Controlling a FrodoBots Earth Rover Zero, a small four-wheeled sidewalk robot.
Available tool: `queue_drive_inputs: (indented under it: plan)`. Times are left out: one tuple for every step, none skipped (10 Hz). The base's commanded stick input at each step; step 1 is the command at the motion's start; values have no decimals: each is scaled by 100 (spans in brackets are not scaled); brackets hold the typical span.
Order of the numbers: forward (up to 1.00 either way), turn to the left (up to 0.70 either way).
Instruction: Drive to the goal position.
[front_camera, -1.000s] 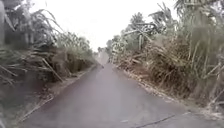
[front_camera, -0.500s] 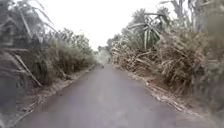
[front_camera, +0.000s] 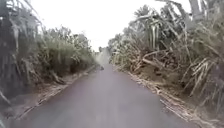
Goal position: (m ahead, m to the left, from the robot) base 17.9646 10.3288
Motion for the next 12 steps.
queue_drive_inputs:
  plan:
    - [100, 36]
    - [100, 37]
    - [100, 38]
    - [100, 16]
    - [100, 10]
    - [100, 3]
    - [100, 0]
    - [100, 0]
    - [100, 0]
    - [100, 0]
    - [100, 0]
    - [100, 0]
